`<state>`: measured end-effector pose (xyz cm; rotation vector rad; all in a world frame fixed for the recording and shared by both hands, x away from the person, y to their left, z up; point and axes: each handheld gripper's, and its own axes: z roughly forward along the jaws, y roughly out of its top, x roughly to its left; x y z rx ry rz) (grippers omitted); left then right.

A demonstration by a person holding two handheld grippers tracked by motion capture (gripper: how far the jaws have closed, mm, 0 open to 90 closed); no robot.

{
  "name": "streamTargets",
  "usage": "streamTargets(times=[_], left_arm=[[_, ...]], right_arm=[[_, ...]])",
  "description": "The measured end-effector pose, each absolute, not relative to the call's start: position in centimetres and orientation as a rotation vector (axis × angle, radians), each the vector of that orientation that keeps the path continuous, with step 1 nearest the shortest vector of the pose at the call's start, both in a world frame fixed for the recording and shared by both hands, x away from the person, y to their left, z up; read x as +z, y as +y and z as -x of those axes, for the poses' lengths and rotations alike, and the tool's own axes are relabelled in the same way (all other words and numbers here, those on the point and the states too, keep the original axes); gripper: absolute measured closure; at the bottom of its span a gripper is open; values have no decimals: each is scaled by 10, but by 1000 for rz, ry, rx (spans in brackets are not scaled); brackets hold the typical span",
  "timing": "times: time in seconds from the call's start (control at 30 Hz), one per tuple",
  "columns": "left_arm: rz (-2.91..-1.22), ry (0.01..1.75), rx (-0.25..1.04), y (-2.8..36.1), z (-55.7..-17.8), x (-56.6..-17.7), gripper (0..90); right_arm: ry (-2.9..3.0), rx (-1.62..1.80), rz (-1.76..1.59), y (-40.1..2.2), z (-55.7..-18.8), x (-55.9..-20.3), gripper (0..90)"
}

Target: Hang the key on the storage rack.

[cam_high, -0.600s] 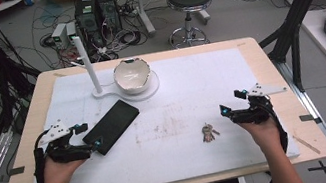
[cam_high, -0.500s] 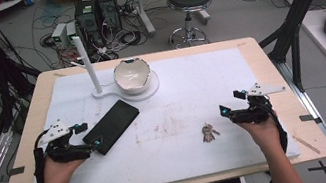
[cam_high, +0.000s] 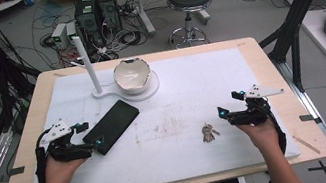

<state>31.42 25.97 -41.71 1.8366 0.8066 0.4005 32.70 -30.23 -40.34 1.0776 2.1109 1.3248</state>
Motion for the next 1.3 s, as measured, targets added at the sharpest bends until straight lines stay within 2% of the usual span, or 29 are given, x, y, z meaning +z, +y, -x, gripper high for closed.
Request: streamTargets(times=[0.83,0.87,0.9,1.1,1.13,1.17,1.2,1.23,1.3], left_arm=[[-1861,801,403,255,-314,-420,178],[-1860,802,403,255,-314,-420,178],[-1858,802,405,255,-314,-419,178],[-1855,803,405,256,-314,-419,178],[-1856,803,403,255,-314,-419,178],[-1856,803,403,255,-314,-419,178],[-1859,804,403,255,-314,-420,178],[-1859,804,403,255,-314,-420,178],[-1858,808,403,255,-314,-420,178]], right_arm=[[2220,1231,-1099,-286,-332,-417,153],[2231,1219,-1109,-284,-333,-419,162],[2257,1205,-1111,-280,-334,-422,221],[2282,1171,-1132,-274,-335,-428,298],[2301,1162,-1142,-273,-335,-430,356],[2301,1162,-1142,-273,-335,-430,356],[2308,1167,-1157,-272,-335,-432,417],[2308,1167,-1157,-272,-335,-432,417],[2332,1181,-1179,-269,-335,-434,474]])
